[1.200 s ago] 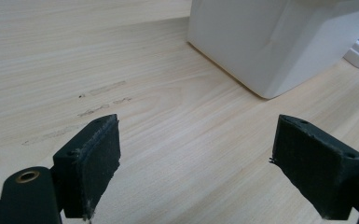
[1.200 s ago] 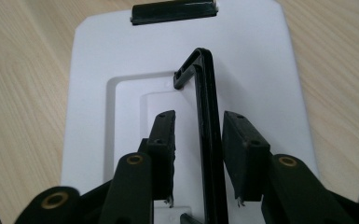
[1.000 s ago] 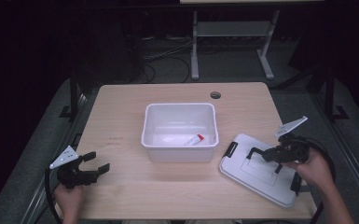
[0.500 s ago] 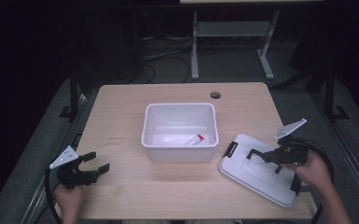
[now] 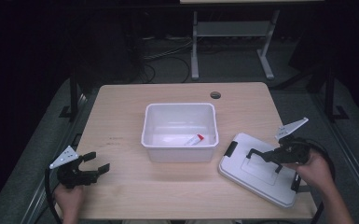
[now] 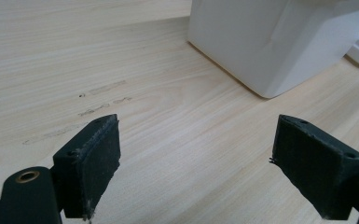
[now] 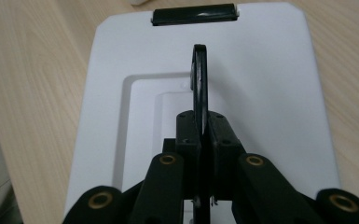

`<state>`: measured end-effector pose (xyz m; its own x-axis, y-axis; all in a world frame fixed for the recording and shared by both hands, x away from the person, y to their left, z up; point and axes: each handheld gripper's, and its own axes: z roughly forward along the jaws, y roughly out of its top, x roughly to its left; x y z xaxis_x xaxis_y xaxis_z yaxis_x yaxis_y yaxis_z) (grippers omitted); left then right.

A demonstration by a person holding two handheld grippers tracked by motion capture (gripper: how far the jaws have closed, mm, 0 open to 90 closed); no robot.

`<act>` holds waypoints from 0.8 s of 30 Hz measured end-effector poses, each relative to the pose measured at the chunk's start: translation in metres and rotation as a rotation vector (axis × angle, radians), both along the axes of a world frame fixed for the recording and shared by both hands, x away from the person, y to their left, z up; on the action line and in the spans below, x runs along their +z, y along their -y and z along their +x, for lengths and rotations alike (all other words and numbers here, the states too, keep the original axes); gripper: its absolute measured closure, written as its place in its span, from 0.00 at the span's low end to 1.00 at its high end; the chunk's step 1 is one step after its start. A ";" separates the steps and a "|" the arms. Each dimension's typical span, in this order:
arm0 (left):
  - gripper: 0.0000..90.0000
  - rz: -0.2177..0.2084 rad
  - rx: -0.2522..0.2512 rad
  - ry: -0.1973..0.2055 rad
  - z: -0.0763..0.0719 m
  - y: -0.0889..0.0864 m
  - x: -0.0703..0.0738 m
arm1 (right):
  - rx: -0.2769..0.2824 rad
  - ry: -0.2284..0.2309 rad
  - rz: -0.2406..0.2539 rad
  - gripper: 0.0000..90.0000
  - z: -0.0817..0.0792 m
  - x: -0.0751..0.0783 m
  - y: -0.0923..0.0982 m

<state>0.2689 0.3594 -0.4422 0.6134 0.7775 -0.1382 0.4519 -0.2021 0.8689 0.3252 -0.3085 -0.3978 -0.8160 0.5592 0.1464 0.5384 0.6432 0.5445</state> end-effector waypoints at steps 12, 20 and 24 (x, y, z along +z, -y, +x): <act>0.16 0.000 0.002 0.000 0.000 0.000 0.000 | 0.031 0.035 0.001 0.94 -0.004 0.023 -0.002; 0.16 0.002 0.002 0.001 0.000 0.000 0.000 | 0.065 0.057 -0.004 0.94 -0.009 0.041 -0.004; 0.16 0.004 0.004 0.002 0.000 -0.001 0.000 | 0.078 0.072 0.006 0.94 -0.013 0.053 -0.002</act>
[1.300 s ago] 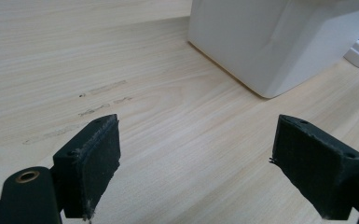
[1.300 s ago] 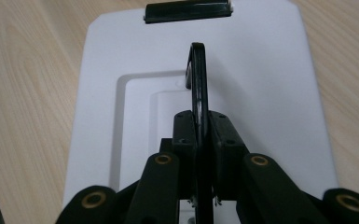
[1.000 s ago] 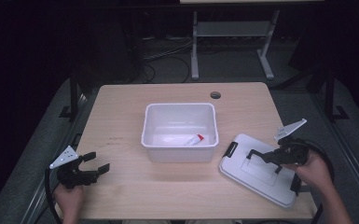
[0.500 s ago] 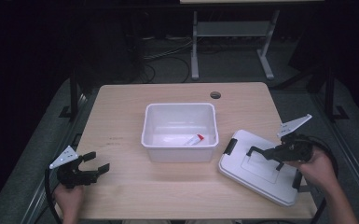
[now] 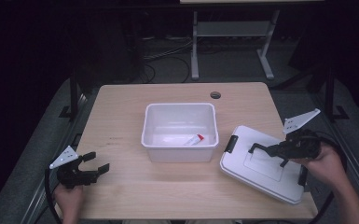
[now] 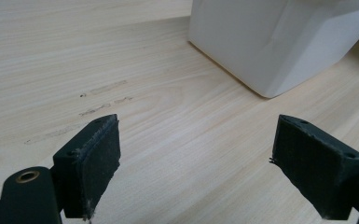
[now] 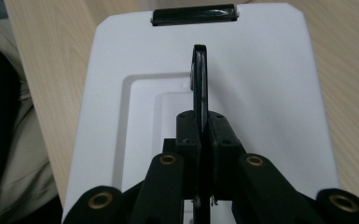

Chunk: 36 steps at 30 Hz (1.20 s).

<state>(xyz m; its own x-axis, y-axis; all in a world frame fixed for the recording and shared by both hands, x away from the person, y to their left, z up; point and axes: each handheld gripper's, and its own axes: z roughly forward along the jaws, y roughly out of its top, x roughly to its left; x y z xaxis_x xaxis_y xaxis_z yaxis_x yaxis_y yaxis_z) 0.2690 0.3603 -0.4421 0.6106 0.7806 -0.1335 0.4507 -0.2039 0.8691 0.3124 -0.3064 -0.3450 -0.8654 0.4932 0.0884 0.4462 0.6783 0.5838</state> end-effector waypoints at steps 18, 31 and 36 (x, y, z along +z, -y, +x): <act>0.16 -0.006 0.002 -0.009 0.000 0.000 -0.001 | 0.059 0.029 -0.023 0.94 -0.008 0.047 -0.002; 0.16 -0.005 -0.003 -0.011 -0.001 0.000 -0.001 | 0.120 0.058 -0.033 0.94 -0.005 0.089 -0.018; 0.16 -0.008 0.000 -0.008 -0.001 -0.001 -0.001 | 0.153 0.070 -0.038 0.94 0.002 0.103 -0.033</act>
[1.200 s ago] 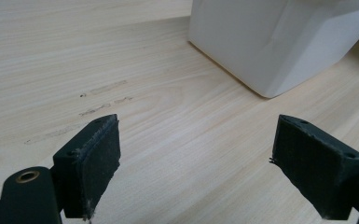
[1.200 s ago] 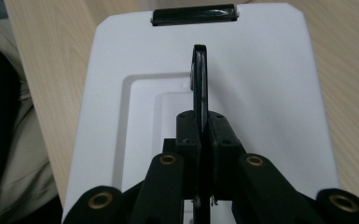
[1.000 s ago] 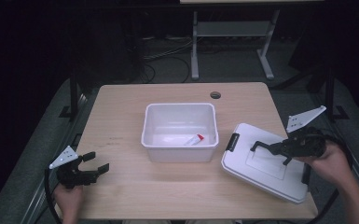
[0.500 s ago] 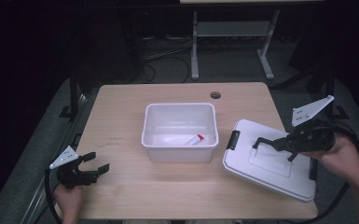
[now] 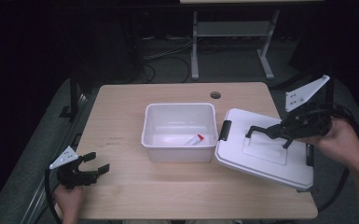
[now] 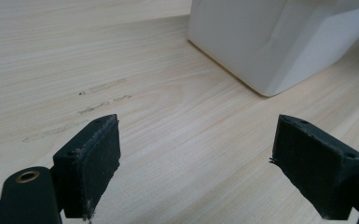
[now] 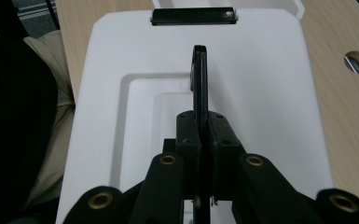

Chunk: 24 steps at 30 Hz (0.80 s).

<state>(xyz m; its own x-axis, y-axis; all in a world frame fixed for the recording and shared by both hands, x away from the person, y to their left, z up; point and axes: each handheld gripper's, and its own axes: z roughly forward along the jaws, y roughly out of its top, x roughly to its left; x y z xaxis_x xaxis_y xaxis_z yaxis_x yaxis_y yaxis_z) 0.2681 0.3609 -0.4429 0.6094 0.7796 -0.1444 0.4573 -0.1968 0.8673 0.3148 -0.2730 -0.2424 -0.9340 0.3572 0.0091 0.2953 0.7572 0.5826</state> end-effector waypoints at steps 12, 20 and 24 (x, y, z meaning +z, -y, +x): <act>0.16 -0.002 -0.002 0.008 0.000 -0.003 0.000 | 0.052 0.017 0.011 0.94 0.018 0.016 -0.028; 0.16 -0.004 -0.006 0.011 0.001 -0.002 0.001 | 0.074 0.022 0.011 0.94 0.028 0.018 -0.046; 0.16 -0.005 -0.011 0.014 0.001 -0.002 0.001 | 0.087 0.029 0.012 0.94 0.033 0.019 -0.055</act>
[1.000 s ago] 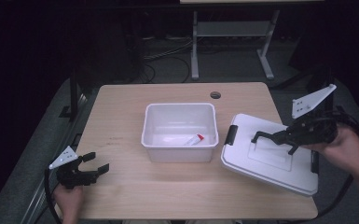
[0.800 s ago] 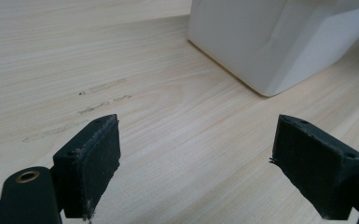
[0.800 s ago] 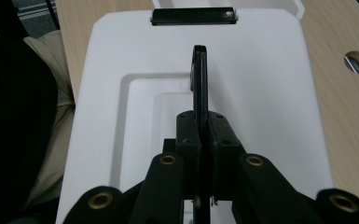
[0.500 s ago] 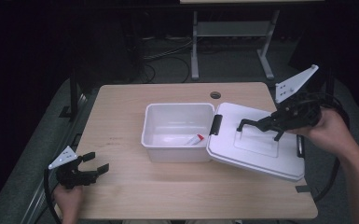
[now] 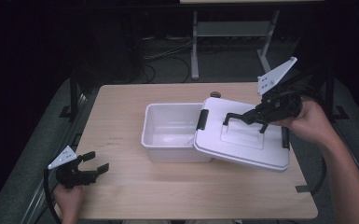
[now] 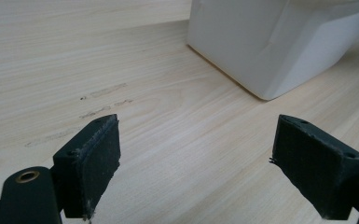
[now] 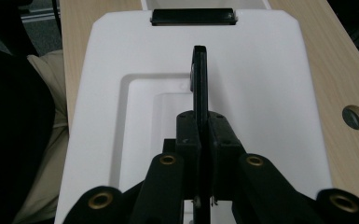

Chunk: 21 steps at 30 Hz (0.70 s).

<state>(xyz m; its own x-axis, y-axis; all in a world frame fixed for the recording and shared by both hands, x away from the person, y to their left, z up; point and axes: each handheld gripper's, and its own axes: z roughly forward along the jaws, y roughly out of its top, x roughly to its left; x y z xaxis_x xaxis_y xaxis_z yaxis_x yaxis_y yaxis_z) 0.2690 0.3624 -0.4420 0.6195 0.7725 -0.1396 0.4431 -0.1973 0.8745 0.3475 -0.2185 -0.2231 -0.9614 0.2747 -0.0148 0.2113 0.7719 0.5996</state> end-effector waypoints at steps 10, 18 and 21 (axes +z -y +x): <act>0.16 -0.002 0.000 0.001 0.001 -0.001 0.000 | 0.041 0.000 -0.012 0.94 0.012 0.002 -0.025; 0.16 -0.006 0.000 0.002 0.001 -0.002 0.000 | 0.080 0.007 -0.027 0.94 0.023 0.006 -0.046; 0.16 -0.010 0.002 0.005 0.001 -0.003 0.000 | 0.090 0.010 -0.023 0.94 0.026 0.008 -0.052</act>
<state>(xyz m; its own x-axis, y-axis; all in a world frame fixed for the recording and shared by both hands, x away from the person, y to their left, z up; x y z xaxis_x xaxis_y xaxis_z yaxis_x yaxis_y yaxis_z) 0.2700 0.3649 -0.4421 0.6185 0.7724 -0.1448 0.4395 -0.1872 0.8785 0.3732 -0.1668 -0.2154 -0.9820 0.1867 -0.0297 0.1348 0.8013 0.5829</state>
